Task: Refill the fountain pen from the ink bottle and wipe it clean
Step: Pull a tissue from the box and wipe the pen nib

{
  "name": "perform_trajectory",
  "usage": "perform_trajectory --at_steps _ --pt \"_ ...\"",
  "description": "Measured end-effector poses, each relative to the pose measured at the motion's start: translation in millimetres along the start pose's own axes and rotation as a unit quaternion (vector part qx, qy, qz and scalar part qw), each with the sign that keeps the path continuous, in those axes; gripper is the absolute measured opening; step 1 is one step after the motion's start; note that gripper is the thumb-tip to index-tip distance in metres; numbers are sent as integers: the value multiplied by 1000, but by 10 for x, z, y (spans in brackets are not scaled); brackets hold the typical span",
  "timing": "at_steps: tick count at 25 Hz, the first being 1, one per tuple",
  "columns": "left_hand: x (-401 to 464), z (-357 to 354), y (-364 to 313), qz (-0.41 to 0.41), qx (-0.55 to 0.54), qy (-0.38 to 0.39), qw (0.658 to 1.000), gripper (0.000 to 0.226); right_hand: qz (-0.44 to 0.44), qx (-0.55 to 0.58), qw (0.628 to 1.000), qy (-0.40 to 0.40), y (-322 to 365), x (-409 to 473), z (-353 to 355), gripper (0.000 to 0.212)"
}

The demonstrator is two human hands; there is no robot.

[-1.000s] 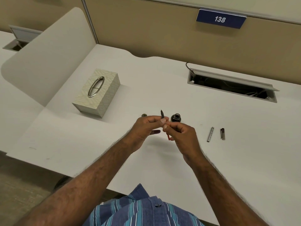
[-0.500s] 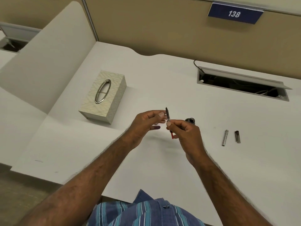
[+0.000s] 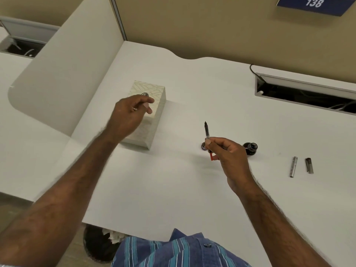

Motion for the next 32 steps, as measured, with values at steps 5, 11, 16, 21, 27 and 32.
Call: perform_trajectory --at_steps 5,11,16,21,27,32 --pt "432 213 284 -82 187 21 979 24 -13 18 1000 -11 -33 34 -191 6" --pt "498 77 531 -127 318 81 936 20 -22 11 1000 -16 -56 55 -354 6" --pt "516 9 587 -129 334 117 926 34 -23 2 1000 -14 -81 94 -431 7" --pt "590 -50 578 -142 357 138 913 32 -23 -5 1000 -14 -90 94 -466 6" --pt "651 -83 532 -150 370 160 903 28 -23 -12 1000 -14 -125 95 -455 6" --pt "681 -67 483 -161 346 149 912 23 -31 -7 999 -20 -161 112 -419 9"
Point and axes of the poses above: each hand's wrist, its own x-axis towards the middle knuckle, its own z-axis out of the back of the hand, y = z × x, the point moved 8 cm from there along x, towards the middle knuckle, and after that the axes turned 15 degrees about -y, right-handed, at the moved point
